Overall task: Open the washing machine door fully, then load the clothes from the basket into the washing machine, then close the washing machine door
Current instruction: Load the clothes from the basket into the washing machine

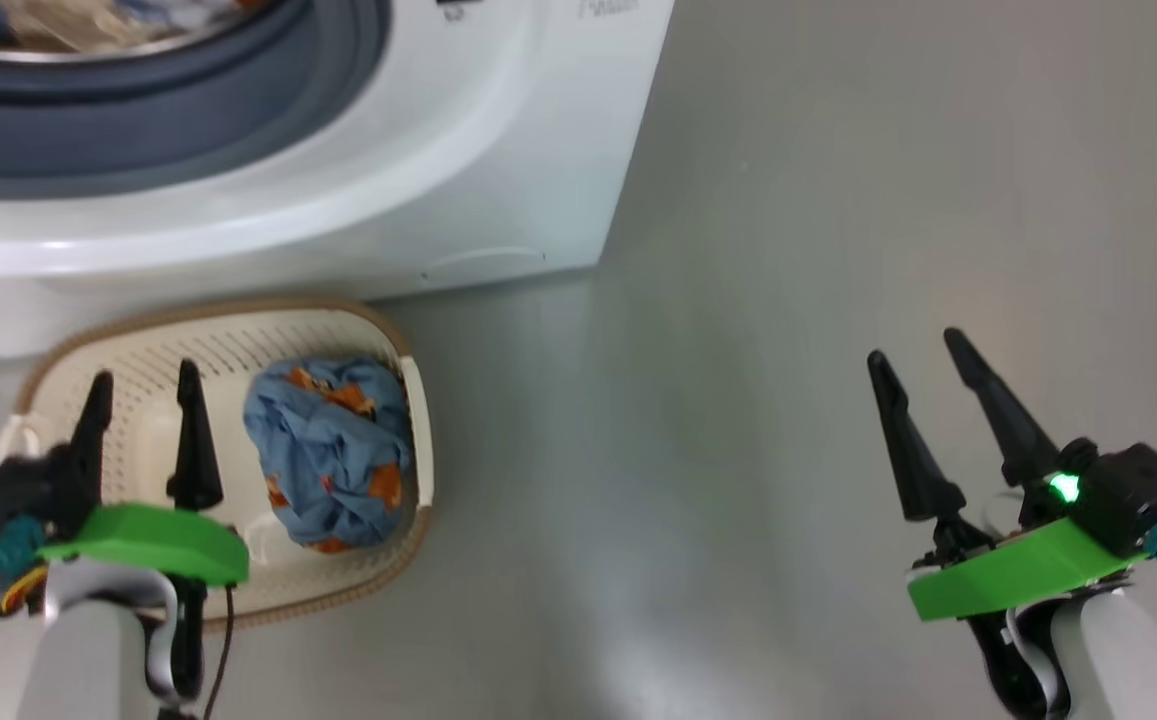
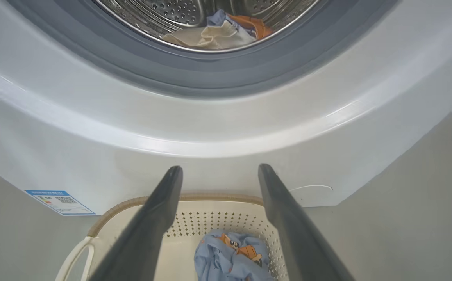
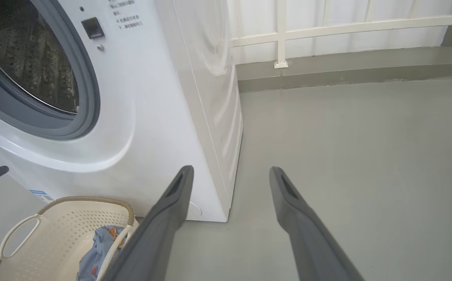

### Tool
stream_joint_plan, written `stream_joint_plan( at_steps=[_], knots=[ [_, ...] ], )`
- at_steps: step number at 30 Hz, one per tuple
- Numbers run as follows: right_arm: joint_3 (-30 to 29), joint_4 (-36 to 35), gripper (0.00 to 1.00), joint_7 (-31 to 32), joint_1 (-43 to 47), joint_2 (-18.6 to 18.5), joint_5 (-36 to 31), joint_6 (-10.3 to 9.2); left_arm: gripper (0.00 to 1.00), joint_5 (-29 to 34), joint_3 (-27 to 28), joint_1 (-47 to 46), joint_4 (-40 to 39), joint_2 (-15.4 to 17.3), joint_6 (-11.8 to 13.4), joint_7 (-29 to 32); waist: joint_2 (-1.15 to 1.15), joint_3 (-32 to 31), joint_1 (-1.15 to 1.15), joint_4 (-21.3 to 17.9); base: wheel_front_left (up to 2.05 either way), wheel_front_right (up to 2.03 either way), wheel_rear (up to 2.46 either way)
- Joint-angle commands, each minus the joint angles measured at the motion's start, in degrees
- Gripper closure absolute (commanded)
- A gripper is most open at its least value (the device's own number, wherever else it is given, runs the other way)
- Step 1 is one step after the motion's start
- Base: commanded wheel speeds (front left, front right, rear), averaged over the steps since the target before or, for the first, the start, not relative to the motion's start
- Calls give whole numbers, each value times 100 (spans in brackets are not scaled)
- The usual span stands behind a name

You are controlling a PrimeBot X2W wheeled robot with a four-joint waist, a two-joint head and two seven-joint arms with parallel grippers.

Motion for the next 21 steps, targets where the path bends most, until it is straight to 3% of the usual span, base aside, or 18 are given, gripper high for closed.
stream_joint_plan(
  at_steps=[1,12,21],
  knots=[
    [89,-167,0,-27,-50,-28,19,16,0,57,155,-90,-32,169,-14,-36,0,480,0,-98,0,0,0],
    [11,-297,0,-27,-307,35,-33,16,0,-214,174,-1219,1978,408,-207,72,0,1367,0,-236,0,0,0],
    [-45,-404,0,-27,-438,52,-63,16,0,-399,66,-2015,3117,517,-325,27,0,1903,0,-228,0,0,0]
  ],
)
